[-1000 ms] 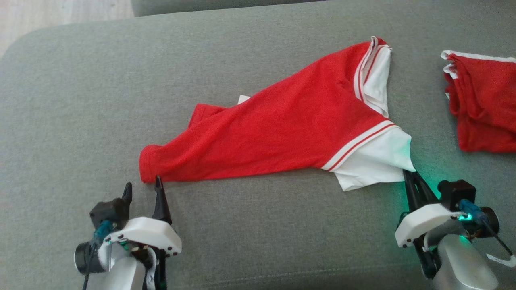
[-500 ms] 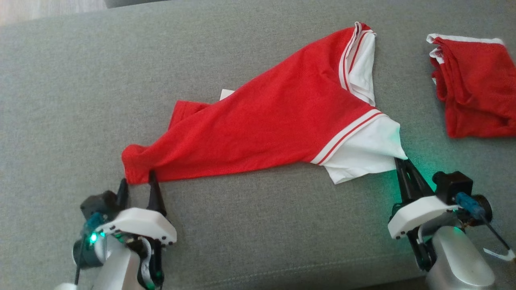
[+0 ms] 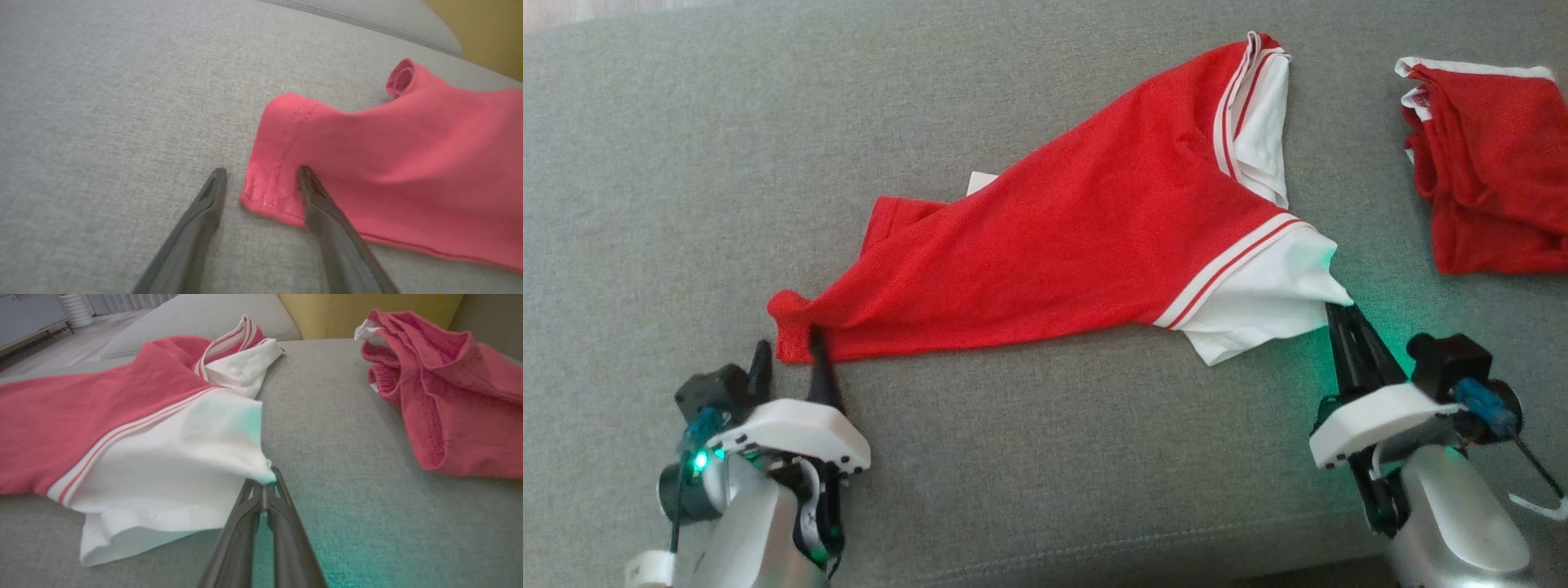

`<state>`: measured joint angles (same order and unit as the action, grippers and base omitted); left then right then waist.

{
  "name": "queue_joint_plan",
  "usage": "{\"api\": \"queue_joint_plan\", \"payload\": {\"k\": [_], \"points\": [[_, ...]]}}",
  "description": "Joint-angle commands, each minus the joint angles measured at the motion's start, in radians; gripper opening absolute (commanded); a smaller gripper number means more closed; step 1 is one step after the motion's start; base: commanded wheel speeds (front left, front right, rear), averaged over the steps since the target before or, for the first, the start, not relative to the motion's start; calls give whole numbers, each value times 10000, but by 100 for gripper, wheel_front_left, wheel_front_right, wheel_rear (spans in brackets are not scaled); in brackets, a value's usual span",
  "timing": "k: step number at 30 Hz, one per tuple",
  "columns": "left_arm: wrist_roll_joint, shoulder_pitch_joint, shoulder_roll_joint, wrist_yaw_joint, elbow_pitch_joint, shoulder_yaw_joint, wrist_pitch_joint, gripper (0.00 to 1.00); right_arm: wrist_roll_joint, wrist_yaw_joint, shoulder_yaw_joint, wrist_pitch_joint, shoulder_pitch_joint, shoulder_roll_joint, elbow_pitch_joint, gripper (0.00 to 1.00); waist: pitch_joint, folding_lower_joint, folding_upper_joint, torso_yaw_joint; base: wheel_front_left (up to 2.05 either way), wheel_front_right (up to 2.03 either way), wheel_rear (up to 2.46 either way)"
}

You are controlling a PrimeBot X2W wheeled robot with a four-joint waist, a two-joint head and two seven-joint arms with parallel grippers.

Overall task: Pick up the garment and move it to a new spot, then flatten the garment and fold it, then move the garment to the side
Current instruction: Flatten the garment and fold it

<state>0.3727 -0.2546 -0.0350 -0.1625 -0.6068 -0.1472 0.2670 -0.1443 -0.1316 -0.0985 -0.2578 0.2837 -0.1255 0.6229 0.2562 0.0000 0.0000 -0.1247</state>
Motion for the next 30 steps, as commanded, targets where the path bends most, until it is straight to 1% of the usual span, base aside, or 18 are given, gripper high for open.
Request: {"api": "queue_joint_plan", "payload": {"k": [1, 4, 6, 8, 12, 16, 20, 22, 25, 28, 30], "points": [[-32, -154, -152, 92, -242, 216, -52, 0, -198, 9, -257, -40, 342, -68, -417, 0, 8, 0, 0, -8, 0, 0, 0], [-36, -187, -152, 211, -324, 201, -52, 0, -319, 9, -320, -40, 407, -56, -569, 0, -32, 0, 0, -15, 0, 0, 0], [-139, -184, -152, 274, -44, 342, -52, 0, -468, 9, -391, -40, 475, -31, -786, 0, -136, 0, 0, 6, 0, 0, 0], [-228, -74, -152, 379, 314, 482, -52, 0, -870, 9, -380, -40, 509, 75, -1038, 0, -319, 0, 0, 44, 0, 0, 0], [-615, 22, -152, 563, 1453, 825, -52, 0, -1813, 9, -558, -40, 625, 210, -1505, 0, -835, 0, 0, 149, 0, 0, 0], [-1249, -121, -217, 875, 2878, 1394, -52, 0, -2722, 9, -712, -40, 1043, 119, -2145, 0, -1430, 0, 0, 219, 0, 0, 0], [-1748, -524, -522, 1160, 4297, 1774, -52, 0, -3570, 9, -706, -40, 1738, -288, -3063, 0, -1953, 0, 0, 295, 0, 0, 0], [-1843, -846, -683, 1289, 4867, 1881, -52, 0, -4137, 9, -531, -40, 2060, -524, -3639, 0, -2057, 0, 0, 400, 0, 0, 0], [-1950, -1491, -1015, 1444, 5513, 1927, -78, 0, -4687, 9, -406, 20, 2650, -1068, -4599, 0, -2037, 0, 0, 510, 0, 0, 0], [-2094, -2390, -1428, 1516, 6123, 1929, -469, 0, -4945, 9, -164, 339, 3431, -1560, -5628, 0, -1826, 0, 0, 600, 0, 0, 0], [-2123, -2969, -1604, 1518, 6366, 1921, -927, 0, -4968, 9, -18, 721, 3957, -1770, -6055, 0, -1657, 0, 0, 649, 0, 0, 0]]}}
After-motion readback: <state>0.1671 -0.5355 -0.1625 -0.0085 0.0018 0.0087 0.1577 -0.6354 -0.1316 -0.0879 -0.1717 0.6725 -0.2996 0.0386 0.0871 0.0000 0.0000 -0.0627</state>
